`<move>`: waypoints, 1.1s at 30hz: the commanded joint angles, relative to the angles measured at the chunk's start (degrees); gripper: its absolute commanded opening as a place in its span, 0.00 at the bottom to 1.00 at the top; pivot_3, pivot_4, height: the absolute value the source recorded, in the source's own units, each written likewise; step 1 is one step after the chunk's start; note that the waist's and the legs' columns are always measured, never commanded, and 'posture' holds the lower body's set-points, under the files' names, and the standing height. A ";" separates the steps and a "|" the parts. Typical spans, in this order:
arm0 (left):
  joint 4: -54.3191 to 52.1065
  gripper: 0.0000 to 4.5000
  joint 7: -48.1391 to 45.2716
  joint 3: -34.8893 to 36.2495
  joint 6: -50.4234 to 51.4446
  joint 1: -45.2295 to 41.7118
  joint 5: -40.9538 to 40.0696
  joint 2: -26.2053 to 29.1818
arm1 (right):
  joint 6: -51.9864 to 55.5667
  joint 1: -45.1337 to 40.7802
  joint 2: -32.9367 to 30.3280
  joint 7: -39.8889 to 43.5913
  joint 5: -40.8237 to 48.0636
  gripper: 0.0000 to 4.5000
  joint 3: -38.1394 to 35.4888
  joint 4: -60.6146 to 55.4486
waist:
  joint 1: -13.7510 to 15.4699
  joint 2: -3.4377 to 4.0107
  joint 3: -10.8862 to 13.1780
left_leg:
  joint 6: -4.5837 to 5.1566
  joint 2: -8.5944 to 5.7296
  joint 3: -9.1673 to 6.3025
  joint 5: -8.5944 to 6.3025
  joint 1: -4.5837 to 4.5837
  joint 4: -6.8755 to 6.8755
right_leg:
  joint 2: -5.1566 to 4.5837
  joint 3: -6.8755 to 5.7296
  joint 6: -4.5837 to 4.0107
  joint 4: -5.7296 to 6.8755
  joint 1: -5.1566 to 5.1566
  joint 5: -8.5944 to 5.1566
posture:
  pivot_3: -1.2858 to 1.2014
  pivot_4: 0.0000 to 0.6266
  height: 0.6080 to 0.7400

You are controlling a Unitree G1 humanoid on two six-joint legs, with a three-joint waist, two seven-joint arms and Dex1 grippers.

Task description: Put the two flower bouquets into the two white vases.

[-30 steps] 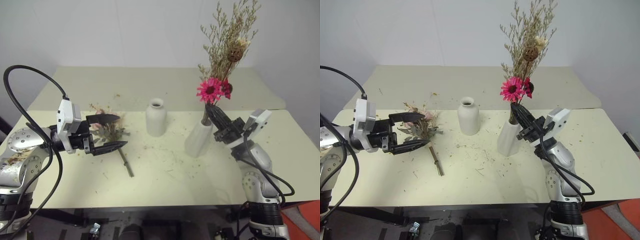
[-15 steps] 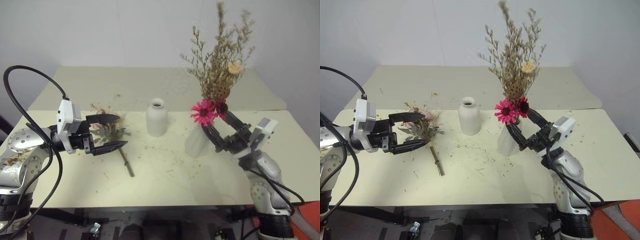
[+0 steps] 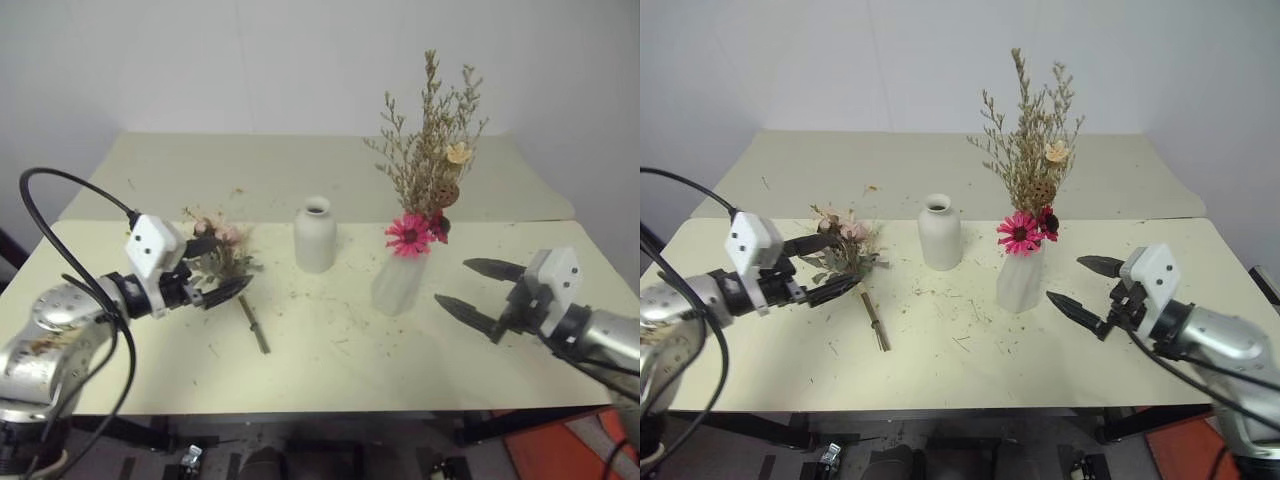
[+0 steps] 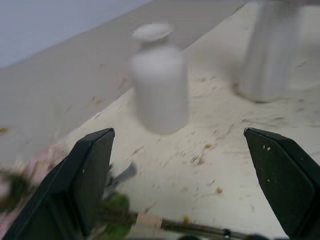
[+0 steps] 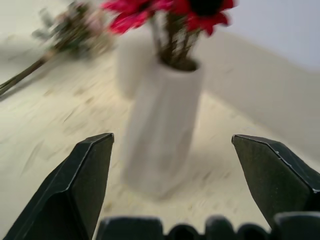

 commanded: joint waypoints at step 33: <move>21.47 0.88 85.80 18.26 52.45 -31.12 -23.93 -38.95 | 11.38 -8.13 -10.38 9.68 5.86 1.00 2.76 -9.15 | 1.08 -0.48 0.21 | 0.07 -0.28 -0.43 -0.05 -0.36 0.27 | -0.07 -0.06 0.00 -0.09 -0.10 0.21 | 0.52 0.24 1.00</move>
